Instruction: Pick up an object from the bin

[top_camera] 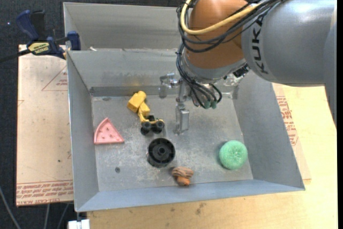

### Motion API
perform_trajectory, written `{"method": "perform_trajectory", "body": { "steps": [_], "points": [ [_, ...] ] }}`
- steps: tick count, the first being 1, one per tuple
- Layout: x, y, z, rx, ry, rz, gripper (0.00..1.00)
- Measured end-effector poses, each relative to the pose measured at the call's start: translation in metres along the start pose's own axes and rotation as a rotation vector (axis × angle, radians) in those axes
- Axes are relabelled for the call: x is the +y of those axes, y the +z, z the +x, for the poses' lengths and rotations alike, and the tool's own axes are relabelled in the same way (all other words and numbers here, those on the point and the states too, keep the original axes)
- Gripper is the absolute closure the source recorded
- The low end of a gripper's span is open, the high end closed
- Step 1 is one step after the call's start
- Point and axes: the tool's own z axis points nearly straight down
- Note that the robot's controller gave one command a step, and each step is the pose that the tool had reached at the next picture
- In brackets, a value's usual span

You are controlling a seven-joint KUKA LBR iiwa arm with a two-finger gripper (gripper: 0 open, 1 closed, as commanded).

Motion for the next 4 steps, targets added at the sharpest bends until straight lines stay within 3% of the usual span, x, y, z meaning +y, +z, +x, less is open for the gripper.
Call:
{"method": "perform_trajectory", "body": {
  "steps": [1, 2, 3, 4],
  "points": [
    [0.043, 0.029, 0.031, -0.004, -0.085, 0.000, 0.00],
    [0.021, 0.070, 0.010, -0.010, -0.038, -0.002, 0.00],
    [-0.003, 0.093, 0.037, -0.002, -0.113, 0.000, 0.00],
    [0.002, 0.117, 0.029, -0.007, -0.150, 0.001, 0.00]
  ]
}}
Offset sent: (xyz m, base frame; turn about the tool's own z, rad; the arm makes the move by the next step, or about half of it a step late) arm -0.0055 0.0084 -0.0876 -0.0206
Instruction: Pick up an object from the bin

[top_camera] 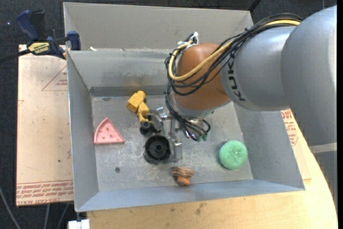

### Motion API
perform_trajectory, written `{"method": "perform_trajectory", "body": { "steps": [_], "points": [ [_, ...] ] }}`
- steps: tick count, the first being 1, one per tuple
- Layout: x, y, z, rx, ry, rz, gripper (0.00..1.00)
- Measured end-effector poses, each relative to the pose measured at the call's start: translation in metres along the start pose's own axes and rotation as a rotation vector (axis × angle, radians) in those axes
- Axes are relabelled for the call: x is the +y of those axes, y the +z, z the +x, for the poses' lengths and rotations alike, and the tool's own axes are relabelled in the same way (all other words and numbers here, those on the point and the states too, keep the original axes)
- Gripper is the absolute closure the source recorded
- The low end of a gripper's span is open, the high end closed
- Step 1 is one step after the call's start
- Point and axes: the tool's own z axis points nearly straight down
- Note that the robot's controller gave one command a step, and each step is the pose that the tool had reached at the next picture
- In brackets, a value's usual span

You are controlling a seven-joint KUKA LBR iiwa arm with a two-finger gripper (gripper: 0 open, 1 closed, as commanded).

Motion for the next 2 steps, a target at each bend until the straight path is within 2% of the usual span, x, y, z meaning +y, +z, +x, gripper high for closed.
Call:
{"method": "perform_trajectory", "body": {
  "steps": [1, 2],
  "points": [
    [0.009, 0.008, 0.030, -0.012, -0.008, -0.001, 0.00],
    [0.025, 0.014, 0.039, -0.002, 0.072, -0.001, 0.00]
  ]
}}
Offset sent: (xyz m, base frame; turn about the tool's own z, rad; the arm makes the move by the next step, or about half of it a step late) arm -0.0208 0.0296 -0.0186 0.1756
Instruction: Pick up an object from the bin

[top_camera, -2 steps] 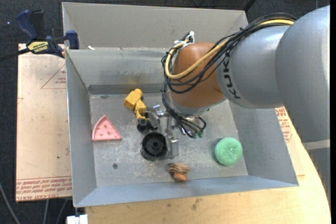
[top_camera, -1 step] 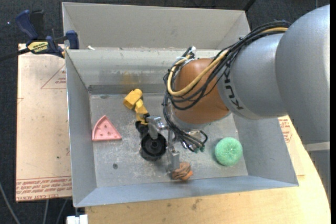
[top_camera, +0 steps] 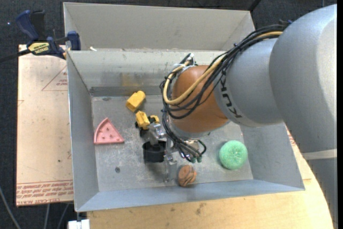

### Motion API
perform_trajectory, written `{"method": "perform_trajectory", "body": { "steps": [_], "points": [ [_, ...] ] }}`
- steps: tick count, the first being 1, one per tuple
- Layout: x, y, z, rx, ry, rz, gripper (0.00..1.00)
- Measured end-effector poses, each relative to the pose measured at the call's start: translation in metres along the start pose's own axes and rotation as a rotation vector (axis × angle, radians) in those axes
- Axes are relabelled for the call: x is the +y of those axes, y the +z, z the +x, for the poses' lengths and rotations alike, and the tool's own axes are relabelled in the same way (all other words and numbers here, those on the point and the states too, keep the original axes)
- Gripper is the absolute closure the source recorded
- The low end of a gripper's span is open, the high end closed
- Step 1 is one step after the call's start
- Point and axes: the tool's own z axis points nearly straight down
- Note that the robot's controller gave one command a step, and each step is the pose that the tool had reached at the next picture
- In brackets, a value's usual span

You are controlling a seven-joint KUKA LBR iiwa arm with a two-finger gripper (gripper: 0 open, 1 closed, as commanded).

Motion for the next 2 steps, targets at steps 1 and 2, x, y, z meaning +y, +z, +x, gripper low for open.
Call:
{"method": "perform_trajectory", "body": {
  "steps": [1, 2],
  "points": [
    [0.0107, -0.0008, -0.0212, 0.001, 0.014, -0.001, 1.00],
    [0.0106, -0.0008, -0.0212, 0.001, 0.014, -0.001, 1.00]
  ]
}}
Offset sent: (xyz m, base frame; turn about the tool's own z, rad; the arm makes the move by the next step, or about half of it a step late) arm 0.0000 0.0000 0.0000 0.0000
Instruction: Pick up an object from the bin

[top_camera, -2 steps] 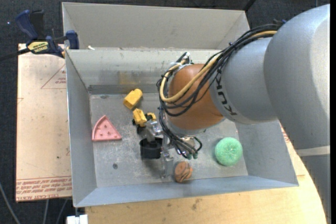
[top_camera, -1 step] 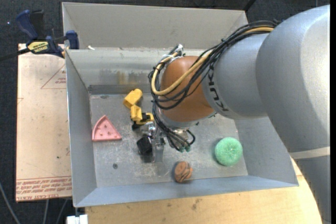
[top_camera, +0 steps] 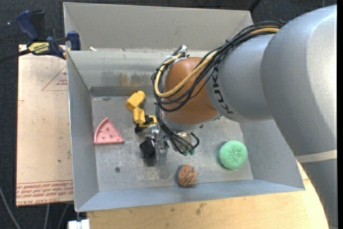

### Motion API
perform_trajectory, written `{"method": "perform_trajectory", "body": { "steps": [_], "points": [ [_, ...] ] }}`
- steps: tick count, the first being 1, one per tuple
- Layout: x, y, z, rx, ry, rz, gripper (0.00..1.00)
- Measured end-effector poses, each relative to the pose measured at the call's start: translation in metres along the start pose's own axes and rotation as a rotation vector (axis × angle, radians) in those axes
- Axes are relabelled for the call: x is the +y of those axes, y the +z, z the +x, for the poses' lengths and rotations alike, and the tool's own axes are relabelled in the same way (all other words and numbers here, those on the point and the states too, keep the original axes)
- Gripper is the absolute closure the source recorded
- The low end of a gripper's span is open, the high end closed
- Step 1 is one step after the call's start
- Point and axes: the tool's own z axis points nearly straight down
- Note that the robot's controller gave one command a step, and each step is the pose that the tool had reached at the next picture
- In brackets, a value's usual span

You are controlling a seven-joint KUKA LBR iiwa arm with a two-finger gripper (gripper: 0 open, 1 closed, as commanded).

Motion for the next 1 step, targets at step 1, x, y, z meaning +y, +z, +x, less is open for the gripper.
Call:
{"method": "perform_trajectory", "body": {
  "steps": [1],
  "points": [
    [0.0014, -0.1123, -0.0195, 0.002, 0.000, 0.002, 1.00]
  ]
}}
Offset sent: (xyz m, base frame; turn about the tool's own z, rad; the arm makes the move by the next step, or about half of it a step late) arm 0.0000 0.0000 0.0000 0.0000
